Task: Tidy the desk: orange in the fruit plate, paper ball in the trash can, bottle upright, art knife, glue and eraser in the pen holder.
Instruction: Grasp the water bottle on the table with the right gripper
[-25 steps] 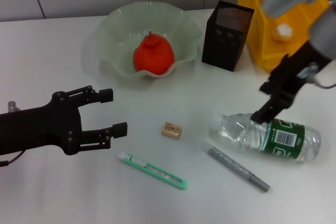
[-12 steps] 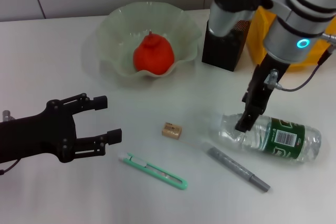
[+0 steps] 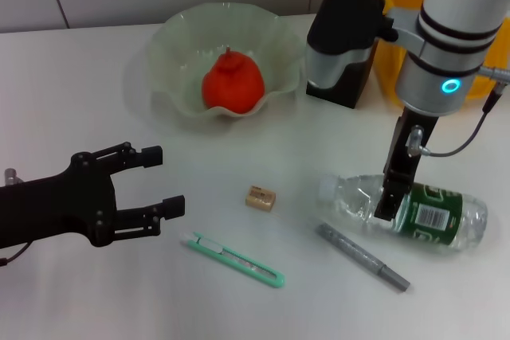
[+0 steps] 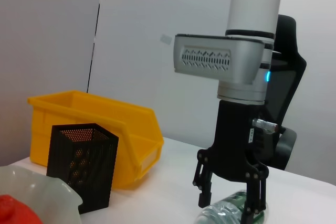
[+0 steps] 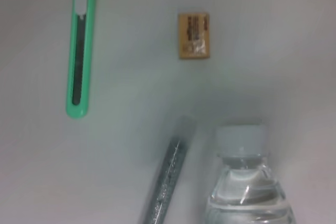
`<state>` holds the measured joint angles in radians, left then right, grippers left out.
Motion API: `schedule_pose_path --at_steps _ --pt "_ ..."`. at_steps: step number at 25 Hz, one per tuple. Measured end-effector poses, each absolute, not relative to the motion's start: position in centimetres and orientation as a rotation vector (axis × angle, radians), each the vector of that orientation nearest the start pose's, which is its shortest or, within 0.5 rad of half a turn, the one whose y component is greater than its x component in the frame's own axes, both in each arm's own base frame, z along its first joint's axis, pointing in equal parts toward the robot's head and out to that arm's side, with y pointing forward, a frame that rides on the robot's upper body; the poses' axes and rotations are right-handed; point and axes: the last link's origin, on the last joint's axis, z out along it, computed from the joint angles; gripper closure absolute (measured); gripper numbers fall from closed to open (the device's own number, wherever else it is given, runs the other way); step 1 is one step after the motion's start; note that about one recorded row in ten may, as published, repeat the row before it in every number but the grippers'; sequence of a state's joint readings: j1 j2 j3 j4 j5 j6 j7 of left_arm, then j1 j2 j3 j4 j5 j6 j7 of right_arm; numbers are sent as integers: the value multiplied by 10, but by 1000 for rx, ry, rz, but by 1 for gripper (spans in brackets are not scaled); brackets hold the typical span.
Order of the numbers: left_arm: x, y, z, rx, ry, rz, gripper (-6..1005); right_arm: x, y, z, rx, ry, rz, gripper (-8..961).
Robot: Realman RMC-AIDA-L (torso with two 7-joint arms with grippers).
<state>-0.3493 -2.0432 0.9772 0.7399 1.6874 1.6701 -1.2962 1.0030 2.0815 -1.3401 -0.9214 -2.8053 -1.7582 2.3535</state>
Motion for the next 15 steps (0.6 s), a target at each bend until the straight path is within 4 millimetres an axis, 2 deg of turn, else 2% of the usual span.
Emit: schedule_pose_path --at_steps 15 --pt "-263 285 5 -2786 -449 -882 193 168 374 -33 -2722 698 -1123 178"
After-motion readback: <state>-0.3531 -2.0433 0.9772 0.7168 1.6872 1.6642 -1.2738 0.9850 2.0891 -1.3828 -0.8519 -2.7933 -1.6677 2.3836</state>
